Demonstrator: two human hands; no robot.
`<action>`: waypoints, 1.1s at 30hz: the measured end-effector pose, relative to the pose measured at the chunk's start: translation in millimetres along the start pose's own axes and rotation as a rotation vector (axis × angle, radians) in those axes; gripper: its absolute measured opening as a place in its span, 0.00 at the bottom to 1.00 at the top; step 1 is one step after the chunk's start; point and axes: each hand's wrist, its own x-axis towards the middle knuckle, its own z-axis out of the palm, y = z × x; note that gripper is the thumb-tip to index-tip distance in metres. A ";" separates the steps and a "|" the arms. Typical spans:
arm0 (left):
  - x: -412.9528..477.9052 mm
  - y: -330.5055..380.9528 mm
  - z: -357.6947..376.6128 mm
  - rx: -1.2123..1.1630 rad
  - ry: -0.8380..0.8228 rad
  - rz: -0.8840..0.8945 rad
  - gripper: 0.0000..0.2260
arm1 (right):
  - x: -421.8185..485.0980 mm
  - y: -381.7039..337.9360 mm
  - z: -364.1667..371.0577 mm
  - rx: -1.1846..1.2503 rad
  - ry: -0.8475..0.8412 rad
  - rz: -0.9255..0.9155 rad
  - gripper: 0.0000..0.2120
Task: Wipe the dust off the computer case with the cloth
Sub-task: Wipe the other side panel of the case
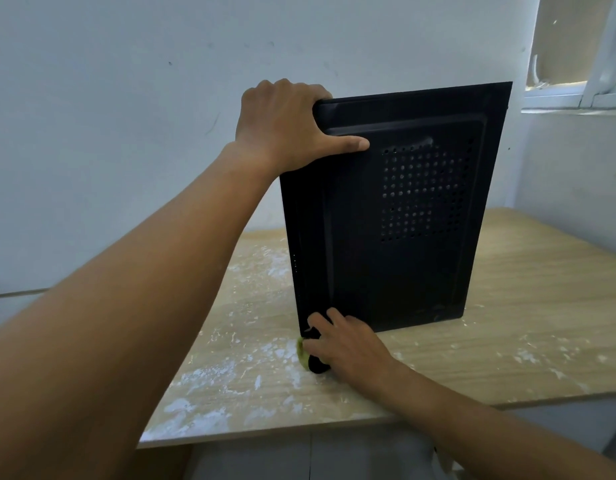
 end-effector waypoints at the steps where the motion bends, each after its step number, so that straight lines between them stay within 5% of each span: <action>1: 0.3 0.0 -0.4 -0.004 -0.001 -0.002 0.36 | -1.4 0.6 -0.3 0.006 0.021 0.023 0.18; 14: 0.2 0.0 0.4 -0.014 -0.008 0.002 0.35 | 41.1 30.0 -80.2 0.175 0.378 0.395 0.25; 33: -0.3 -0.1 -1.2 -0.020 -0.015 -0.012 0.35 | -21.1 12.5 -2.8 -0.007 -0.026 0.246 0.23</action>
